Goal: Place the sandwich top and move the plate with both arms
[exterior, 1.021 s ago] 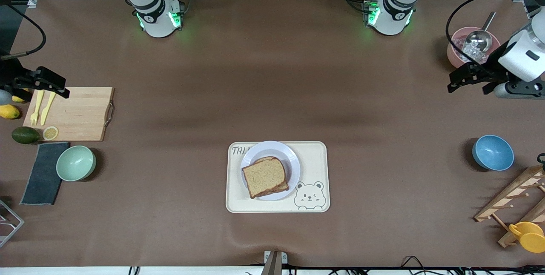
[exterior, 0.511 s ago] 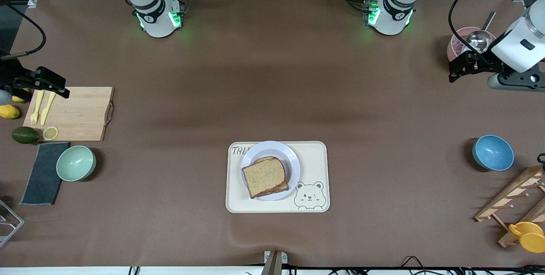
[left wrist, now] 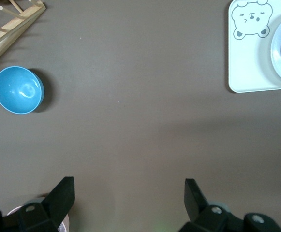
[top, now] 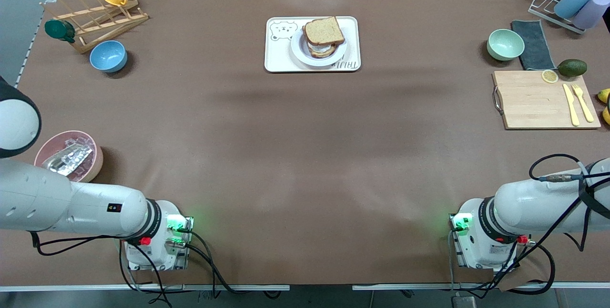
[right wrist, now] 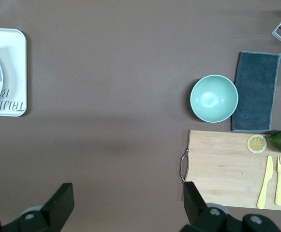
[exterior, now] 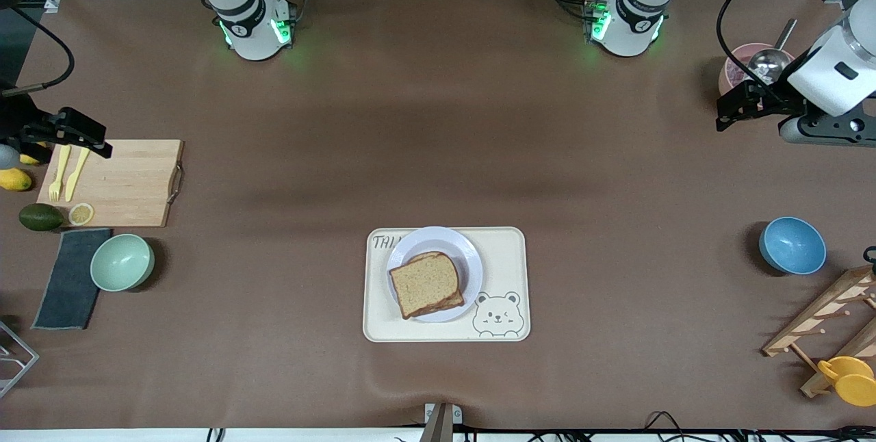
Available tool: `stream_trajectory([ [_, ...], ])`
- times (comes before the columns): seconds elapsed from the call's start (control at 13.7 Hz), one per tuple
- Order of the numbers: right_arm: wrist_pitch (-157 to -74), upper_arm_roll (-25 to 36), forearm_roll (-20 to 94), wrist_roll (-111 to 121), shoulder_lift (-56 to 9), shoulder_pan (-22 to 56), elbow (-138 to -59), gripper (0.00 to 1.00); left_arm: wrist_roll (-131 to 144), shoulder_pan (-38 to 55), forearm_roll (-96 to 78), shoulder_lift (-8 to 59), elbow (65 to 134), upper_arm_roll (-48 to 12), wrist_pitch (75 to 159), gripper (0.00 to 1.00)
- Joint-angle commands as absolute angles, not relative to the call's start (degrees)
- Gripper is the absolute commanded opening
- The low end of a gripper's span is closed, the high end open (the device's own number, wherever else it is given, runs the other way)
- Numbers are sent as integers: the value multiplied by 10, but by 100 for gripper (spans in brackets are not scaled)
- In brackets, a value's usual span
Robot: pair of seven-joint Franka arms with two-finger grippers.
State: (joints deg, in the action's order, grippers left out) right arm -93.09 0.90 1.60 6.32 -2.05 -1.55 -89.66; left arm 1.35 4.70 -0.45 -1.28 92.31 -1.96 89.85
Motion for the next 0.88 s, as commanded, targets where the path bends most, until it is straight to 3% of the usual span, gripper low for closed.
stream_trajectory([
  [0.0, -928, 1, 25, 60, -26, -25, -887, 100, 18, 45, -14, -13, 908, -33, 884, 100],
  [0.8, -928, 1, 25, 60, -27, -25, -887, 100, 16, 39, -9, -18, 891, -52, 881, 100],
])
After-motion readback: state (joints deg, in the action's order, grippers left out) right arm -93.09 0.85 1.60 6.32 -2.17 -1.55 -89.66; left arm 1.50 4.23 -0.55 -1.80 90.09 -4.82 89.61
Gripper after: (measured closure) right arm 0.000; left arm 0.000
